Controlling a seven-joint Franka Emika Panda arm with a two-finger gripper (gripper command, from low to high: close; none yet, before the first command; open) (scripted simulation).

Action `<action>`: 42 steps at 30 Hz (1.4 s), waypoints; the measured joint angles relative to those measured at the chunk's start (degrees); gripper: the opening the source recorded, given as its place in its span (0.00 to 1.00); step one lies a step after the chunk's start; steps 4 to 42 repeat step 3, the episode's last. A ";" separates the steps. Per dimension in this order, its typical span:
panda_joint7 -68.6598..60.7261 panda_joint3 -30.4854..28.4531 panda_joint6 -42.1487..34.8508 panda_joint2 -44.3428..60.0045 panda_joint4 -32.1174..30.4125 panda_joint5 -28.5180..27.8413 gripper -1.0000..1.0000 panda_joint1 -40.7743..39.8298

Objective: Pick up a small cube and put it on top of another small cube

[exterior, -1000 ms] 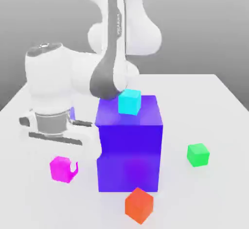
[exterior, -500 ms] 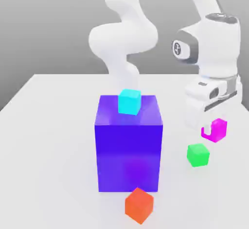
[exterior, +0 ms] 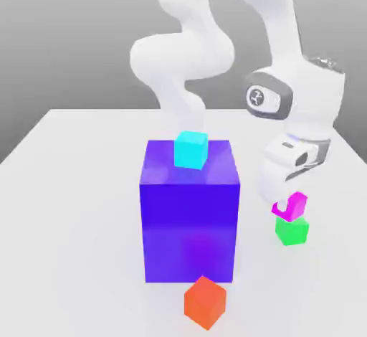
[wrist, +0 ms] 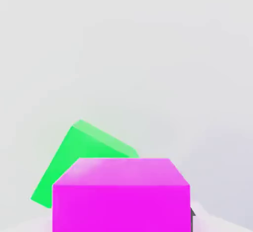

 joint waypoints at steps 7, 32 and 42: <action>-0.20 0.61 2.43 2.07 0.01 0.29 0.00 -0.44; -0.20 0.61 2.43 2.07 0.01 0.29 0.00 -0.44; -0.20 0.61 2.43 2.07 0.01 0.29 0.00 -0.44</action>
